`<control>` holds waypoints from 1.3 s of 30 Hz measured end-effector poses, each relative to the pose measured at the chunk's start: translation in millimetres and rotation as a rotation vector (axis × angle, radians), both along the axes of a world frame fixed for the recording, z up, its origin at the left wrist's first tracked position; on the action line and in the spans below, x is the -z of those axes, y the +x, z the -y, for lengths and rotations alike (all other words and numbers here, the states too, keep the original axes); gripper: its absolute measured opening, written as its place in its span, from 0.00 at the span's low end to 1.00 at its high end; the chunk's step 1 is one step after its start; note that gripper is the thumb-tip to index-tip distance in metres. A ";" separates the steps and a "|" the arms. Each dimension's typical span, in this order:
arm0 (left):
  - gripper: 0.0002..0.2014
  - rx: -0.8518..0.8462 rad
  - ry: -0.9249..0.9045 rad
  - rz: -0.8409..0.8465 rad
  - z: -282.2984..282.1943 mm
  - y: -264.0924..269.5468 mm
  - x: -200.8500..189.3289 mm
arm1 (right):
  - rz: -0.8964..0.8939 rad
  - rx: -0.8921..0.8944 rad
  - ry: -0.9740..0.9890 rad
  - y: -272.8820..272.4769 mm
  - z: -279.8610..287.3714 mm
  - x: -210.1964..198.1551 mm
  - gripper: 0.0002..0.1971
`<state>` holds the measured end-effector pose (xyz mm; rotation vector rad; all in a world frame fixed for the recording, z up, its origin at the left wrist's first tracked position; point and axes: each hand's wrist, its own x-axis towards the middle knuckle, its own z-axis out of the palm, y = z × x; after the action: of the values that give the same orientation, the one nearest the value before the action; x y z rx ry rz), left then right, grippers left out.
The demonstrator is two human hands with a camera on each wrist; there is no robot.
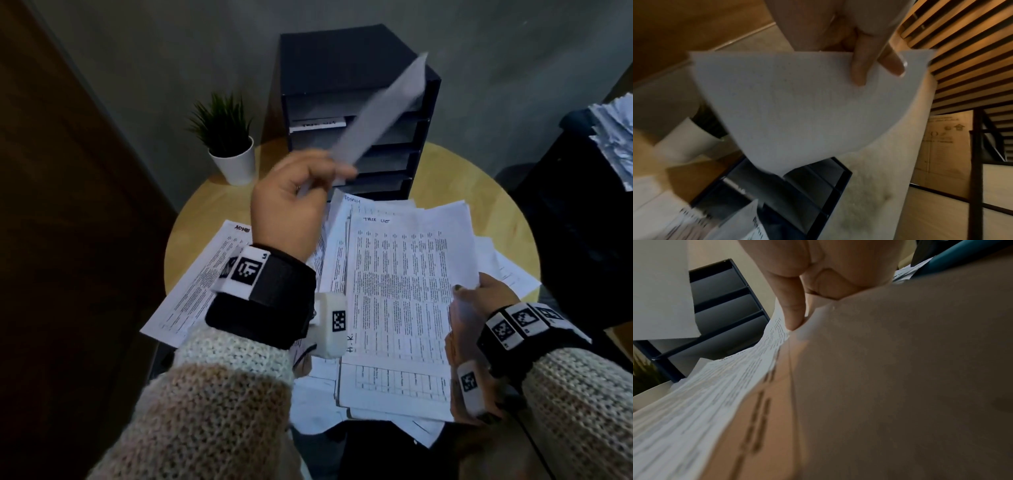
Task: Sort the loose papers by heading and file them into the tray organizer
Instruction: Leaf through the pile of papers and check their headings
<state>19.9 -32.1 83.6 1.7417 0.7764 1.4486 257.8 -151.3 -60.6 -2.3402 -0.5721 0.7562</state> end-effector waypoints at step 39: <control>0.21 -0.553 -0.823 -0.294 -40.9 -95.3 121.2 | -0.133 0.049 0.175 22.8 1.8 10.5 0.17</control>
<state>-75.4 8.7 -37.6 1.1282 1.8138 0.9451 280.6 -153.1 -71.1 -2.1185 -0.5001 0.7998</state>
